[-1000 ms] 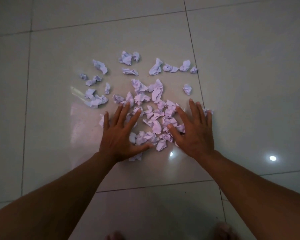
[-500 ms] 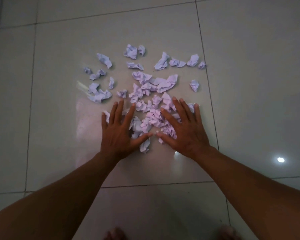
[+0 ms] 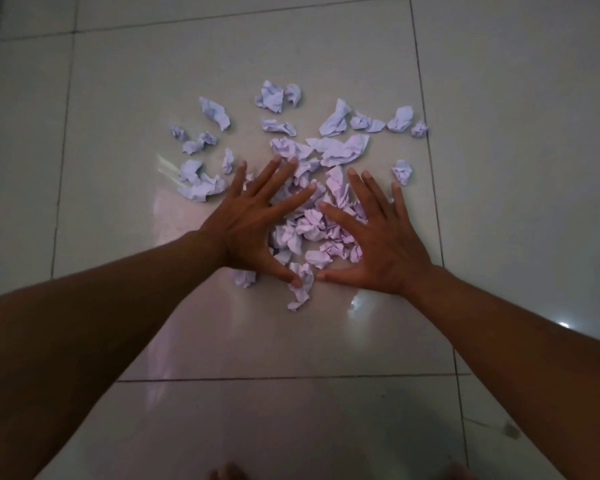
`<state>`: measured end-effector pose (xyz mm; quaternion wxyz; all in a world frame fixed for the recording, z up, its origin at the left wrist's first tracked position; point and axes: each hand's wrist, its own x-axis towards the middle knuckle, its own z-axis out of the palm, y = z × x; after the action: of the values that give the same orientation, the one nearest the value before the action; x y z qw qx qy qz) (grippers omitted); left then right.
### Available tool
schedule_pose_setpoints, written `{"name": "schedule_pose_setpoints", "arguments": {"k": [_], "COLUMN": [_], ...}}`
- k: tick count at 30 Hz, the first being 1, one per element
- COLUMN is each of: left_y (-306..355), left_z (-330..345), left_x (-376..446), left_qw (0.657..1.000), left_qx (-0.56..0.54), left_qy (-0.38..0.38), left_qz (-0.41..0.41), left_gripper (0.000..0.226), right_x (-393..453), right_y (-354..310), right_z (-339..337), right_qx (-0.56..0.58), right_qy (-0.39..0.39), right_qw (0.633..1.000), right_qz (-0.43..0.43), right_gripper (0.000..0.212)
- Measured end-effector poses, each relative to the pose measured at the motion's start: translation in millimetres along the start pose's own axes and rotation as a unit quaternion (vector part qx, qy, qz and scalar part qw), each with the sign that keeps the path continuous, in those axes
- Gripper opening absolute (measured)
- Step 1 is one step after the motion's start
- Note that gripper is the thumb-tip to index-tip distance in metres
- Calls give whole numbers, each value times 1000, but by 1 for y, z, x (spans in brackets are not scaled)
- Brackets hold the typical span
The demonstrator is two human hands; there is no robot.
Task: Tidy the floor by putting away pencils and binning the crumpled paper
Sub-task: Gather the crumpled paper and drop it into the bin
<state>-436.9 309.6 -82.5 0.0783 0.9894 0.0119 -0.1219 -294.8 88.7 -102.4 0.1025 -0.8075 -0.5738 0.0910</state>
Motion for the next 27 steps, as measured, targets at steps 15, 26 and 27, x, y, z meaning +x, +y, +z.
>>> {"name": "schedule_pose_setpoints", "arguments": {"k": [15, 26, 27], "left_y": [9, 7, 7], "left_z": [20, 32, 33], "left_x": [-3, -6, -6], "left_qw": [989, 980, 978], "left_qx": [-53, -34, -35], "left_qy": [137, 194, 203], "left_qz": [-6, -42, -43], "left_gripper": [92, 80, 79], "right_x": [13, 29, 29], "right_y": [-10, -17, -17], "right_z": [12, 17, 18], "right_qx": [70, 85, 99], "right_qy": [63, 86, 92], "right_qw": [995, 992, 991], "right_qz": [-40, -25, -24], "right_gripper": [71, 77, 79]}}
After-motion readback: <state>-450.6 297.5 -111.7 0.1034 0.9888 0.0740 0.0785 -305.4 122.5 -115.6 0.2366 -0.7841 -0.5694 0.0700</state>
